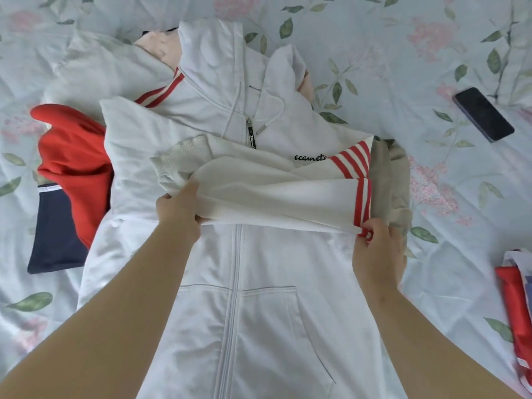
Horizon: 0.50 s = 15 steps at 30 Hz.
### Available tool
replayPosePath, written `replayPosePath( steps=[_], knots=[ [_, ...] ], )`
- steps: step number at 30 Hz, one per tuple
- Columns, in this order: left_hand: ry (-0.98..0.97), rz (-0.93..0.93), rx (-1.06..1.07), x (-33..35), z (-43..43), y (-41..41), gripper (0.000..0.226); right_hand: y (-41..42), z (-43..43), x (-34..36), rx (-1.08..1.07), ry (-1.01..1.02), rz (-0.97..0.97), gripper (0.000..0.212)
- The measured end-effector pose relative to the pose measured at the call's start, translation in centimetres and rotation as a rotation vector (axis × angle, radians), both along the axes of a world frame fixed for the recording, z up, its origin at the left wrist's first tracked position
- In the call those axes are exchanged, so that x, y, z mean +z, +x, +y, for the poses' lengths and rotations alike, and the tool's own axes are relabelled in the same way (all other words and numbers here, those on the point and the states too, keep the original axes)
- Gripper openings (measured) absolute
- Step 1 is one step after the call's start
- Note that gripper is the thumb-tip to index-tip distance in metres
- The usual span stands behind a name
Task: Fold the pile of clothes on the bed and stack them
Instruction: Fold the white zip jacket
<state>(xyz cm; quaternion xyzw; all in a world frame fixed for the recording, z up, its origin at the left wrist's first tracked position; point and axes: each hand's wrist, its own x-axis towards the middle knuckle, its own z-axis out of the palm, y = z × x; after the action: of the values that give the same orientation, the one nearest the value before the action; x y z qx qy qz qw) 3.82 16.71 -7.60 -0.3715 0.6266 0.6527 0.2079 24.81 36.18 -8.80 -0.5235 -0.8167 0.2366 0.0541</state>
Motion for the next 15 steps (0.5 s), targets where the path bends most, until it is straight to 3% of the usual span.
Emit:
replayPosePath(
  steps=[3, 5, 7, 10, 11, 13, 15],
  knots=[
    [0.021, -0.129, -0.127, 0.3, -0.5, -0.7, 0.034, 0.1, 0.4, 0.2, -0.005, -0.028, -0.092, 0.024],
    [0.189, -0.091, -0.121, 0.5, -1.4, -0.6, 0.031, -0.4, 0.0, 0.4, 0.063, -0.015, -0.059, 0.026],
    [0.332, -0.055, -0.050, 1.0, -2.1, -0.6, 0.015, -1.5, -0.2, 0.8, 0.160, 0.043, 0.040, 0.028],
    [0.358, -0.077, -0.029, 1.4, -2.1, -1.8, 0.047, -4.5, 0.9, 1.8, 0.278, 0.084, 0.198, 0.026],
    [0.359, -0.083, -0.048, 1.8, -1.9, -2.2, 0.049, -5.6, 1.6, 2.0, 0.316, 0.087, 0.227, 0.024],
    [0.379, -0.037, -0.090, 2.4, -1.8, -3.0, 0.035, -7.8, 2.6, 2.0, 0.381, 0.044, 0.236, 0.027],
    [0.430, 0.090, -0.048, 2.6, -2.6, -3.5, 0.024, -9.4, 3.2, 1.8, 0.407, -0.044, 0.102, 0.039]
  ],
)
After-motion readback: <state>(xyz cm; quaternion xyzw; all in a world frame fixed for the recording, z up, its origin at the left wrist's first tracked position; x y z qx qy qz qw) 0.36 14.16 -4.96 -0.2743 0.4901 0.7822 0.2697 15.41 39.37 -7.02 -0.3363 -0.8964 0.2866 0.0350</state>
